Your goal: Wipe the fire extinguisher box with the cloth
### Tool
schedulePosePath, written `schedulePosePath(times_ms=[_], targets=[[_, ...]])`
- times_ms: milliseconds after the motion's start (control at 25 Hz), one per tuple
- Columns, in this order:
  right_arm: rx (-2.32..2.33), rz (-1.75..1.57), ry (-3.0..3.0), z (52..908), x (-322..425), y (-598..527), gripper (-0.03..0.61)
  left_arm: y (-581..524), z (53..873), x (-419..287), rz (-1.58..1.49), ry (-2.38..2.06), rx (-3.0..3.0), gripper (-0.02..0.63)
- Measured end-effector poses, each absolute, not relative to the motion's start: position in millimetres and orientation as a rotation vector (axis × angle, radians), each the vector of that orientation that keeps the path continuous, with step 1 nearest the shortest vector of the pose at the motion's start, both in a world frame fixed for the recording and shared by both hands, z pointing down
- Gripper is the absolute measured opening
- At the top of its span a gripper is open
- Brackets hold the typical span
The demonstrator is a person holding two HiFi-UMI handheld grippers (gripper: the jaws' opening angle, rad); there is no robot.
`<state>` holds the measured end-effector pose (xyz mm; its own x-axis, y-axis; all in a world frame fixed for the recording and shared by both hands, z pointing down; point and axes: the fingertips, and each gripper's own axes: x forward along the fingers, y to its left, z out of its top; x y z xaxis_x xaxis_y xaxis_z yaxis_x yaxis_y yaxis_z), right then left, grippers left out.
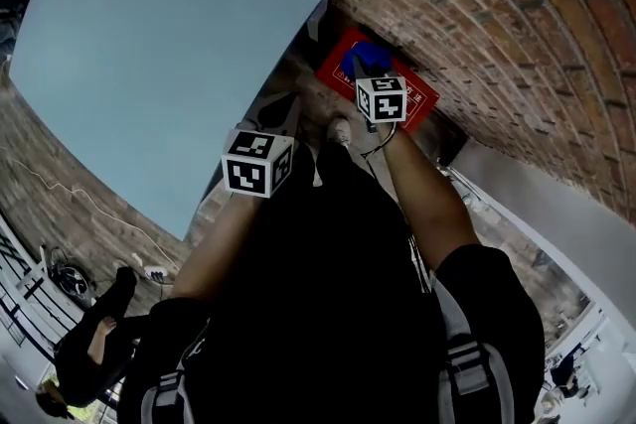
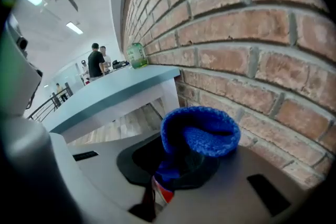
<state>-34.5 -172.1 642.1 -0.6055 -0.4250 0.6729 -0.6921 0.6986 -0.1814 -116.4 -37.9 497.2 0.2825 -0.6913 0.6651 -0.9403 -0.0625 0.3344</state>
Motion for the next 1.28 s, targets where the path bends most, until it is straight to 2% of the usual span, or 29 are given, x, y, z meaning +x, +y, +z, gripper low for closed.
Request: schedulePosePath(times_ms=[560, 1000, 1280], targets=[[0.645, 0.472, -2.126, 771.2, -85.9, -231.2, 0.046, 5.7, 544.4, -137.9, 0.417, -1.627, 1.499, -0.003], [0.714, 0.53, -1.996, 795.9, -25.6, -228.0, 0.046, 15.7, 552.8, -99.2, 0.487, -1.506, 1.545, -0.003], [0.814, 0.601, -1.919, 797.1, 48.1, -216.5, 0.046, 6.0, 547.5, -81.2, 0.501, -1.474, 1.598, -0.003]])
